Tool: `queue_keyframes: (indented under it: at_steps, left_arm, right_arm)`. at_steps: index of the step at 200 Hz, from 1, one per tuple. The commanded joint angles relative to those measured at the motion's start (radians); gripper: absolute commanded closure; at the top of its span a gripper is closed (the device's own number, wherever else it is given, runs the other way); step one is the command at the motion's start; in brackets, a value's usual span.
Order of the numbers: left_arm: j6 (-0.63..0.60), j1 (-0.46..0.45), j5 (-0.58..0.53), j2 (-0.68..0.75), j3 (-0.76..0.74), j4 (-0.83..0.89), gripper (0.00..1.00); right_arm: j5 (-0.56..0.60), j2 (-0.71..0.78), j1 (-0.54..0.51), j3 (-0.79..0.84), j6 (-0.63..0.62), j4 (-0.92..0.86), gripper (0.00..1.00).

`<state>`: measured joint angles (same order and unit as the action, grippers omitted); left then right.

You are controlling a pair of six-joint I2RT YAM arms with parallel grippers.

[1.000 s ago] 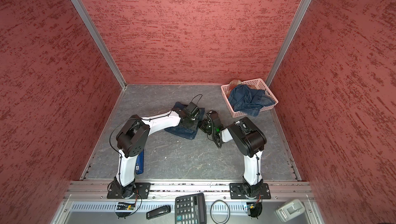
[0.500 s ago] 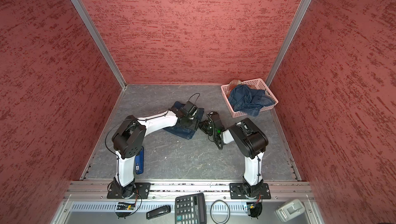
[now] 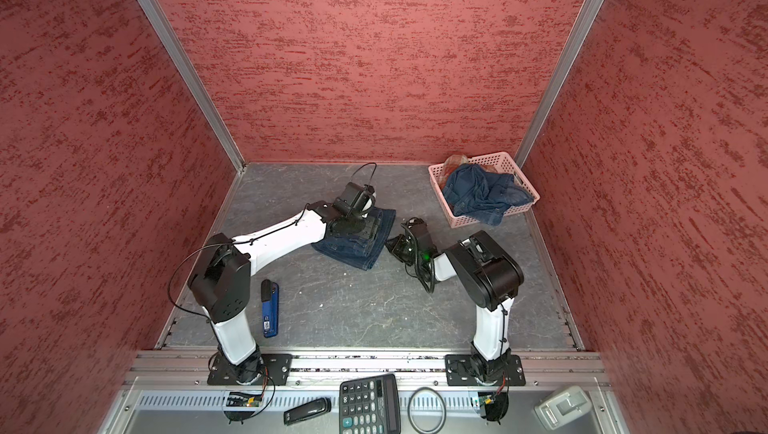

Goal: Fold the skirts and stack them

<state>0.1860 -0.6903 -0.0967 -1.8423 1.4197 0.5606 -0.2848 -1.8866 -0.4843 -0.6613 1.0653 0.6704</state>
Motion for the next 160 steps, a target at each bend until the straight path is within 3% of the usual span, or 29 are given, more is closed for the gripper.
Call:
queue_keyframes:
  at_steps: [1, 47, 89, 132, 160]
  left_arm:
    - [-0.092, -0.021, -0.102, -0.049, 0.008, 0.037, 0.29]
    - [-0.150, -0.065, -0.160, -0.133, 0.020, 0.032, 0.40]
    - [-0.163, -0.087, -0.208, -0.220, 0.072, 0.083, 0.45]
    - [-0.141, -0.086, -0.208, -0.280, 0.091, 0.107, 0.54]
    - [-0.110, -0.071, -0.172, -0.302, 0.093, 0.106, 0.66]
  right_arm:
    - [0.023, 0.018, 0.013, 0.033, 0.010, -0.039, 0.78]
    - [0.005, 0.031, 0.037, 0.075, 0.030, -0.007, 0.78]
    - [0.007, 0.052, 0.046, 0.090, 0.025, -0.008, 0.78]
    - [0.020, 0.071, 0.047, 0.094, 0.008, -0.025, 0.78]
    - [0.025, 0.081, 0.048, 0.096, -0.003, -0.038, 0.78]
